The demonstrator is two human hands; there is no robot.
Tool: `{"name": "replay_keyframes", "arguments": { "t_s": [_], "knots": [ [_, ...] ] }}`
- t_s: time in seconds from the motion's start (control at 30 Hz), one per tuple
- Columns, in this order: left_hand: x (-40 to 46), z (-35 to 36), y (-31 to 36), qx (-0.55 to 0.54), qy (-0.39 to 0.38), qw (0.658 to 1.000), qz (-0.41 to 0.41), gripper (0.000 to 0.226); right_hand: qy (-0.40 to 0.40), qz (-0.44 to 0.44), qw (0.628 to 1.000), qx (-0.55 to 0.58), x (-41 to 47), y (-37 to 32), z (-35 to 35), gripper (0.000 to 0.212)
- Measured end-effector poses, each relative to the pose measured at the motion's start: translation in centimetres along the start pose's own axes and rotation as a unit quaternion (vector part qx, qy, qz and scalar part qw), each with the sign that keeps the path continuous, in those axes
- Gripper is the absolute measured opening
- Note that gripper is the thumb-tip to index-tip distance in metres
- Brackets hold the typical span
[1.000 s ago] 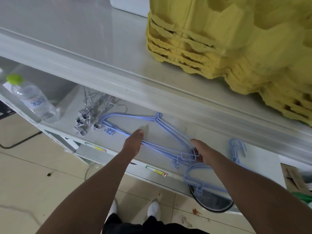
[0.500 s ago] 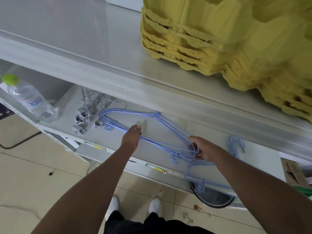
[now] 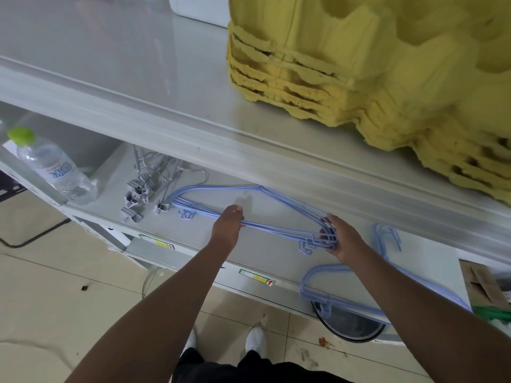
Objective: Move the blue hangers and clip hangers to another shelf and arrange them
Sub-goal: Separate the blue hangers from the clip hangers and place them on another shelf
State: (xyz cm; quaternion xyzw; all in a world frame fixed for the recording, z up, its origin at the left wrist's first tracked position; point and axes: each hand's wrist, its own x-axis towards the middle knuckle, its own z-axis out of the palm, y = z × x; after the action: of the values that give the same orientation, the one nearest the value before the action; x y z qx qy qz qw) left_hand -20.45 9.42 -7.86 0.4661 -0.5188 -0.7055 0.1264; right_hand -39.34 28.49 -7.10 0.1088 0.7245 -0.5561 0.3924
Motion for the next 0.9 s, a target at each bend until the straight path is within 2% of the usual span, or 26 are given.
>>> {"name": "replay_keyframes", "arguments": {
  "t_s": [0.1,0.2,0.33,0.43,0.5,0.53,0.6,0.63,0.67,0.7,0.77,0.83,0.9],
  "knots": [
    [-0.1,0.8,-0.2,-0.074,0.013,0.996,-0.045,0.019,0.003,-0.004,0.998,0.069,-0.8,0.6,-1.4,0.027],
    [-0.9,1.9,-0.5,-0.115,-0.009,0.991,-0.074,0.015,0.021,-0.008,0.992,0.125,-1.0,1.4,-3.0,0.025],
    [-2.5,2.6,-0.7,-0.065,-0.059,0.992,-0.088,0.016,0.044,-0.015,0.991,0.124,-1.1,2.0,-5.1,0.027],
    [-2.4,1.2,-0.7,-0.001,-0.091,0.994,-0.061,0.018,0.047,-0.009,0.992,0.112,-1.3,2.3,-6.9,0.031],
    [-1.9,-0.8,-1.0,0.014,-0.028,0.999,-0.030,0.019,0.054,-0.008,0.993,0.105,-1.4,2.4,-7.7,0.031],
    [-1.6,-2.2,-1.4,0.045,0.040,0.998,0.004,0.021,0.057,-0.006,0.993,0.104,-1.4,2.4,-8.0,0.030],
    [-1.4,-5.2,-2.1,0.192,0.183,0.960,0.086,0.028,0.058,-0.005,0.993,0.107,-1.5,2.6,-8.5,0.030],
    [-1.1,-6.7,-2.7,0.251,0.230,0.936,0.089,0.029,0.058,-0.005,0.993,0.106,-1.6,2.6,-8.7,0.030],
    [-0.7,-7.7,-3.2,0.268,0.249,0.928,0.071,0.028,0.061,-0.005,0.993,0.102,-1.6,2.7,-8.8,0.030],
    [-0.3,-8.5,-3.6,0.243,0.235,0.940,0.042,0.028,0.062,-0.006,0.993,0.100,-1.6,2.8,-8.8,0.030],
    [0.2,-8.9,-3.8,0.053,0.177,0.983,-0.018,0.027,0.059,-0.006,0.993,0.100,-1.9,2.8,-8.7,0.030],
    [0.5,-8.8,-3.5,-0.167,0.133,0.974,-0.080,0.029,0.060,-0.005,0.994,0.096,-2.2,2.9,-8.5,0.031],
    [0.9,-9.1,-3.2,-0.266,0.097,0.952,-0.115,0.032,0.061,-0.005,0.993,0.099,-2.5,2.9,-8.4,0.031]
  ]
}}
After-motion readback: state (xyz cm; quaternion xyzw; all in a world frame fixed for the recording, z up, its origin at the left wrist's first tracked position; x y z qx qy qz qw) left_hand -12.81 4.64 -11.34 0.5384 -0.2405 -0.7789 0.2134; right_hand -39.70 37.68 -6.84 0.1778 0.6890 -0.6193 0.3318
